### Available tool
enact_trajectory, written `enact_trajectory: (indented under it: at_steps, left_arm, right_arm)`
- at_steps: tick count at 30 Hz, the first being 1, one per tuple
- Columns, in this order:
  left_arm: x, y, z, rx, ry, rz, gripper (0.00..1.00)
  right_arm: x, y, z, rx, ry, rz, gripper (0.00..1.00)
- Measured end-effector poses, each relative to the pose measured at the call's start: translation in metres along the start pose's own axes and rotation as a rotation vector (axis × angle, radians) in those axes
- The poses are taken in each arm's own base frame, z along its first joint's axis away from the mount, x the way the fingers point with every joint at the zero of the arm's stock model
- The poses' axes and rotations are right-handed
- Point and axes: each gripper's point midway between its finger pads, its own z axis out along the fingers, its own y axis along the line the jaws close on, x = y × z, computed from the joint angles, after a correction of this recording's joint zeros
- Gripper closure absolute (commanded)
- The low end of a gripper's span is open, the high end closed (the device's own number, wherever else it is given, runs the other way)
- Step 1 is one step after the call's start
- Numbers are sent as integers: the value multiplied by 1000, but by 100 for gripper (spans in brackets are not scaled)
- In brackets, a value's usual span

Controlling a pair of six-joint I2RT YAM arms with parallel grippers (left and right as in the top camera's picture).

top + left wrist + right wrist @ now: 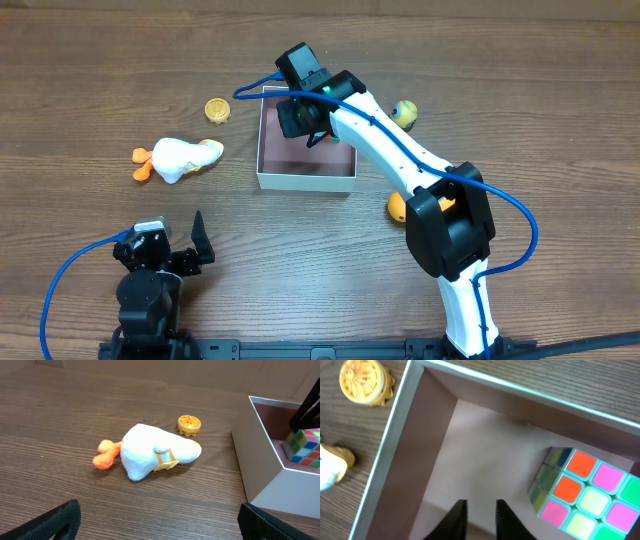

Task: Pack container
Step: 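Carry the cube with the right gripper over the box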

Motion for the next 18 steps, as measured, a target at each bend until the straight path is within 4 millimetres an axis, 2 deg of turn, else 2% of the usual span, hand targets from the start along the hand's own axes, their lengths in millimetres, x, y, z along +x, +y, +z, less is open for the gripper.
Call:
enact_trajectory:
  at_steps: [7,9,14,17,18]
  left_arm:
    - [0,0,0,0,0,0,0]
    - [0,0,0,0,0,0,0]
    - [0,0,0,0,0,0,0]
    - [0,0,0,0,0,0,0]
    - [0,0,0,0,0,0,0]
  right_arm:
    - [-13,1,0,-12,-49,5,92]
    - [-11,0,6,-10,-42,5,93]
    - [4,-7,34,10,18,9,93]
    - [3,-15,38,17,20,22,93]
    - [1,-23,37,24,18,37,94]
